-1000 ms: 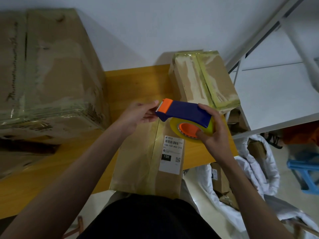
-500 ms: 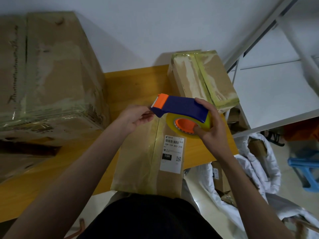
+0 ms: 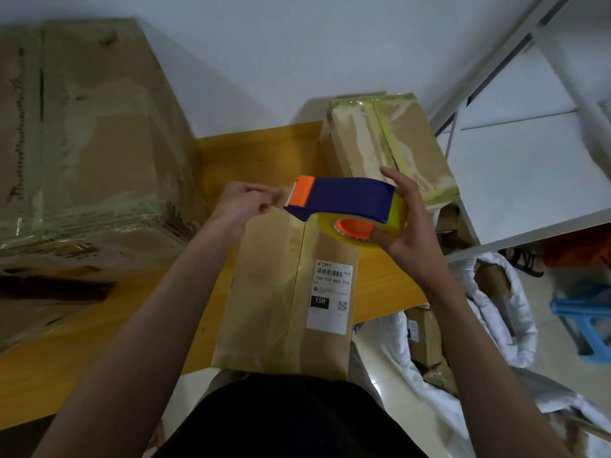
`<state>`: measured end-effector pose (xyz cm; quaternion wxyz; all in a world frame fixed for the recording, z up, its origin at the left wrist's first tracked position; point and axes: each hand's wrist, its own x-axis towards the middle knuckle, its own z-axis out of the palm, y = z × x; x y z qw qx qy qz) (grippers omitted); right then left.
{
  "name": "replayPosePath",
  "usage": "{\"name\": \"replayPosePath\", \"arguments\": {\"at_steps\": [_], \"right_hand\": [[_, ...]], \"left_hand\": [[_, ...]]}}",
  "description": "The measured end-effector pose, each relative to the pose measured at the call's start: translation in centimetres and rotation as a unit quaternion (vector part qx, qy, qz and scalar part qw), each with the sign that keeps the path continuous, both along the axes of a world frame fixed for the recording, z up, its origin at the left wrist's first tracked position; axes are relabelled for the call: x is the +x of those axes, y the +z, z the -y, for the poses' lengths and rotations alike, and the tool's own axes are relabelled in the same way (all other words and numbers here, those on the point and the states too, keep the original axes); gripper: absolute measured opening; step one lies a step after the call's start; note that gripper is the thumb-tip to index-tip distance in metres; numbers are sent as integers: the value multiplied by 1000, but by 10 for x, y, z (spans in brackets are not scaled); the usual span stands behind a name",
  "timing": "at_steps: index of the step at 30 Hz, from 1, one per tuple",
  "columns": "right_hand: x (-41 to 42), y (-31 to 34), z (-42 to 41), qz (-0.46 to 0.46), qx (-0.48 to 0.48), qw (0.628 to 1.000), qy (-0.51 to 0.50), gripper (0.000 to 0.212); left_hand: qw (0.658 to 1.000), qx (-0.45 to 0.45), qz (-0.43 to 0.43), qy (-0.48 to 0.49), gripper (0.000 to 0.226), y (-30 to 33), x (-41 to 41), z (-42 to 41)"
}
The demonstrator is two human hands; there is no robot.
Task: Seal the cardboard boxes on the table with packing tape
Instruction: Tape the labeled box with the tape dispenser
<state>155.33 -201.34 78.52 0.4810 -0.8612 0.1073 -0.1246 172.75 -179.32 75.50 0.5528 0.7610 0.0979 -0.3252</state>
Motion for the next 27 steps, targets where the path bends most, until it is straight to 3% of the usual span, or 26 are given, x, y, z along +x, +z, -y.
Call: {"name": "replayPosePath", "arguments": {"at_steps": [6, 27], "right_hand": [[6, -13, 13, -21, -16, 999, -27, 81], [35, -60, 12, -57, -81, 995, -1, 77]], "left_hand": [[996, 40, 63, 40, 15, -21, 21, -24], [990, 107, 88, 14, 32, -85, 30, -29]]}}
